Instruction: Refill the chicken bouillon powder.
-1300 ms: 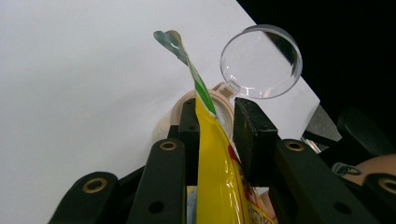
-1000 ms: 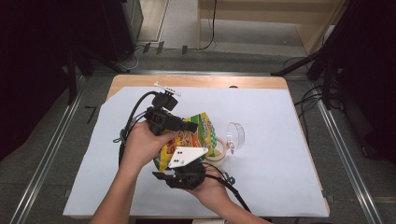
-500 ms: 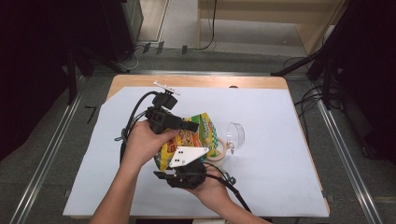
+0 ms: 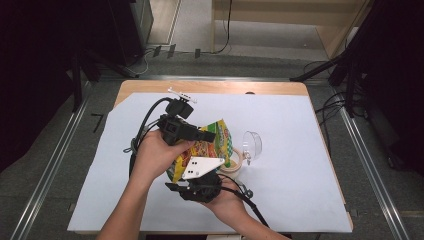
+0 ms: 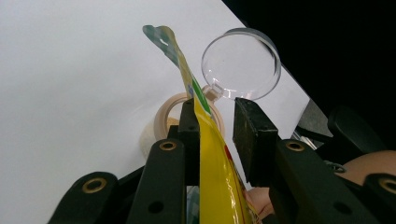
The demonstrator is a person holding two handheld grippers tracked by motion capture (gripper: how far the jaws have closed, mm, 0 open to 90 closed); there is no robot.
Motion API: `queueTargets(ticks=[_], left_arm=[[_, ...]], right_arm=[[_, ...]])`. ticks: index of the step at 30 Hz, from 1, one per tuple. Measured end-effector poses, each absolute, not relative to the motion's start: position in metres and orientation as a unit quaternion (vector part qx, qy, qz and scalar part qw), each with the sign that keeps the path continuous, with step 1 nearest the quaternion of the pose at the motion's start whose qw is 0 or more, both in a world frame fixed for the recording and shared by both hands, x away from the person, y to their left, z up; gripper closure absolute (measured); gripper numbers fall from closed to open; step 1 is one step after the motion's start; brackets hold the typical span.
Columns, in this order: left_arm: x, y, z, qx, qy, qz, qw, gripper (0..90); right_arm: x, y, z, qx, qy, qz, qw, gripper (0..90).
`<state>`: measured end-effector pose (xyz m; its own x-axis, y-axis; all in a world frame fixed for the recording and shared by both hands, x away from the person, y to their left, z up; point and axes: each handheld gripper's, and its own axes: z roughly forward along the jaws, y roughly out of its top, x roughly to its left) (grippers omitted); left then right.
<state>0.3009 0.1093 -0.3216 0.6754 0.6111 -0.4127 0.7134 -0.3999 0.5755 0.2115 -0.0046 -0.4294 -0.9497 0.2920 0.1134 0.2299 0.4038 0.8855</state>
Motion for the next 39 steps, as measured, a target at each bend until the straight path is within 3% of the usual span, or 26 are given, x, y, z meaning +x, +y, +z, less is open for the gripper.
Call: queueTargets(ticks=[15, 24, 39], left_arm=[[0.3, 0.107, -0.32, 0.843, 0.385, -0.053, 0.372, 75.7], [0.314, 0.115, -0.328, 0.838, 0.387, -0.082, 0.376, 75.4], [0.316, 0.122, -0.333, 0.833, 0.381, -0.091, 0.391, 74.8]], right_arm=[[0.212, -0.005, -0.429, 0.155, 0.839, 0.521, 0.031, 73.9], [0.217, 0.0, -0.427, 0.171, 0.839, 0.516, 0.014, 74.1], [0.213, 0.007, -0.426, 0.199, 0.841, 0.502, 0.037, 73.6]])
